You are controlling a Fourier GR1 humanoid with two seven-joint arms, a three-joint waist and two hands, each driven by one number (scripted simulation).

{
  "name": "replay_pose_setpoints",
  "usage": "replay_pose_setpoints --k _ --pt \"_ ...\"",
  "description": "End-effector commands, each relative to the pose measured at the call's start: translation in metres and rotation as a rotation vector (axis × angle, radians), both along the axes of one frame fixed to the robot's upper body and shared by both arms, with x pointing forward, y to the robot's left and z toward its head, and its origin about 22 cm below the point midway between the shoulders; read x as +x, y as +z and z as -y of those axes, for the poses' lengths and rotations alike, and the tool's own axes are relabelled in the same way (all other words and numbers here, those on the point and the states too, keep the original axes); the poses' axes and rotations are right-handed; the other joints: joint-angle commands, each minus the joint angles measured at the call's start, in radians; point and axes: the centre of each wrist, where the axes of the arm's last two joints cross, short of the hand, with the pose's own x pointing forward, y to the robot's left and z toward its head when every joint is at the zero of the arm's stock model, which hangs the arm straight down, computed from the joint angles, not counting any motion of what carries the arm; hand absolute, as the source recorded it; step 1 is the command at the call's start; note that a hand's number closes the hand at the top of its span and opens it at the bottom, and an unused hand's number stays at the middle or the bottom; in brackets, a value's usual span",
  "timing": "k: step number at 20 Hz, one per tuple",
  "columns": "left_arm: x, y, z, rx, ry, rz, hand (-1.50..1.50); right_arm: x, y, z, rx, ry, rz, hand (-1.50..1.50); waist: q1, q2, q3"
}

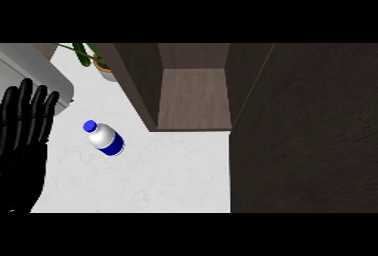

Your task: Pick up the bottled water, place it into the cabinet and close the cabinet

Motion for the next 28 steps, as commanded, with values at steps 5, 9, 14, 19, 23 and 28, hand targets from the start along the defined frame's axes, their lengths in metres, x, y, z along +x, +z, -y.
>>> replay_pose_setpoints --k 5,9,14,19,23,28 --pt "0.020 0.013 0.017 -0.003 0.043 -0.035 -1.50 -0.036 0.006 -0.006 -0.027 0.002 -0.027 -1.50 0.008 0.008 0.007" --pt "0.023 -0.005 0.038 -0.220 -0.094 -0.321 -1.50 -0.047 -0.012 -0.010 0.089 0.235 -0.186 -1.50 -0.010 0.006 0.009" --pt "-0.004 0.013 0.047 -0.245 -0.083 -0.324 -1.50 -0.093 0.017 0.011 0.085 0.252 -0.188 -1.50 0.001 0.005 0.008" --pt "-0.034 0.041 0.053 -0.260 -0.092 -0.305 -1.50 -0.100 0.031 0.013 0.093 0.232 -0.192 -1.50 0.008 0.007 0.007" --pt "-0.040 0.056 0.064 -0.265 -0.072 -0.322 -1.50 -0.099 0.036 0.025 0.087 0.254 -0.200 -1.50 0.007 0.007 0.008" --pt "-0.059 0.071 0.069 -0.256 -0.077 -0.326 -1.50 -0.116 0.048 0.017 0.097 0.253 -0.198 -1.50 0.004 0.003 0.008"
